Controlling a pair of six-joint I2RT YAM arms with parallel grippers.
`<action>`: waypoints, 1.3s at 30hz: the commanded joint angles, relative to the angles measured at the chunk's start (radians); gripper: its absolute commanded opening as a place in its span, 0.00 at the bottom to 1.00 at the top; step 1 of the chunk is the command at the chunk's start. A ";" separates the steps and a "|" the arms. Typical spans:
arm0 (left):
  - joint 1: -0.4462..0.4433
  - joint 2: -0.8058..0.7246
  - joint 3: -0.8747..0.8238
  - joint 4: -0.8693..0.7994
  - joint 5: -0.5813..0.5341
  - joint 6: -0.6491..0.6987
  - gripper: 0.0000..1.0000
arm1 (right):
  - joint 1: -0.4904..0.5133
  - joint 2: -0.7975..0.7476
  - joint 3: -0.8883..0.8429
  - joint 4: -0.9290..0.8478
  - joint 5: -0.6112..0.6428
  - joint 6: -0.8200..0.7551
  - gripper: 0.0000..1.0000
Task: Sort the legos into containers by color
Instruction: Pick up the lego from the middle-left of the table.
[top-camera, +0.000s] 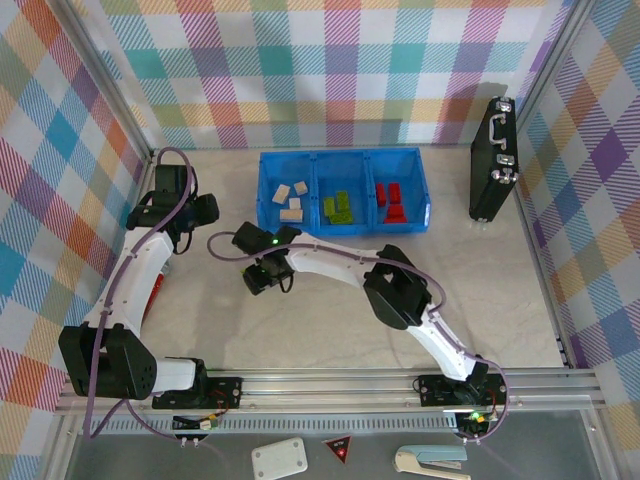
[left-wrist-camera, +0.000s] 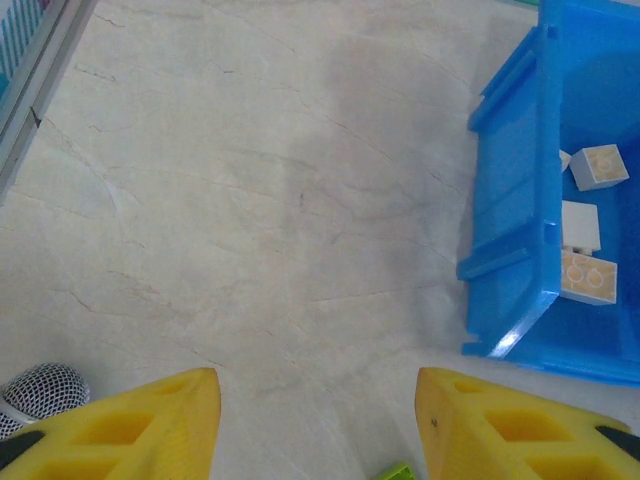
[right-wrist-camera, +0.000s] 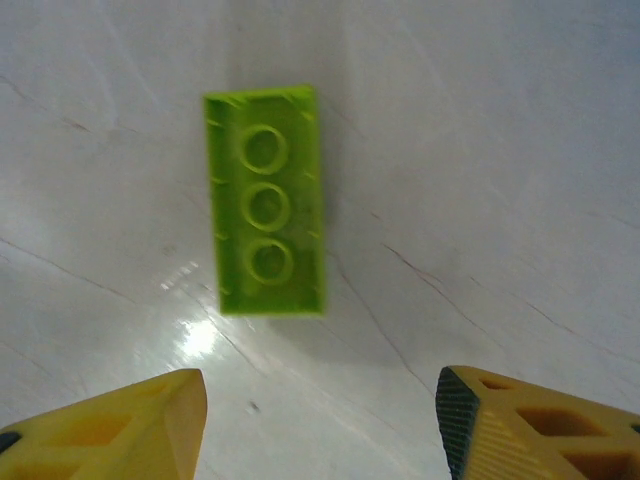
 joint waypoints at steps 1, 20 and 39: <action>0.014 -0.032 -0.012 0.020 -0.016 0.002 0.54 | 0.018 0.049 0.077 -0.020 0.030 -0.011 0.64; 0.016 -0.033 -0.012 0.020 0.004 0.003 0.54 | 0.022 0.163 0.170 0.020 0.110 -0.018 0.58; 0.018 -0.022 -0.007 0.020 0.023 0.005 0.55 | 0.024 0.109 0.133 0.013 0.138 -0.007 0.36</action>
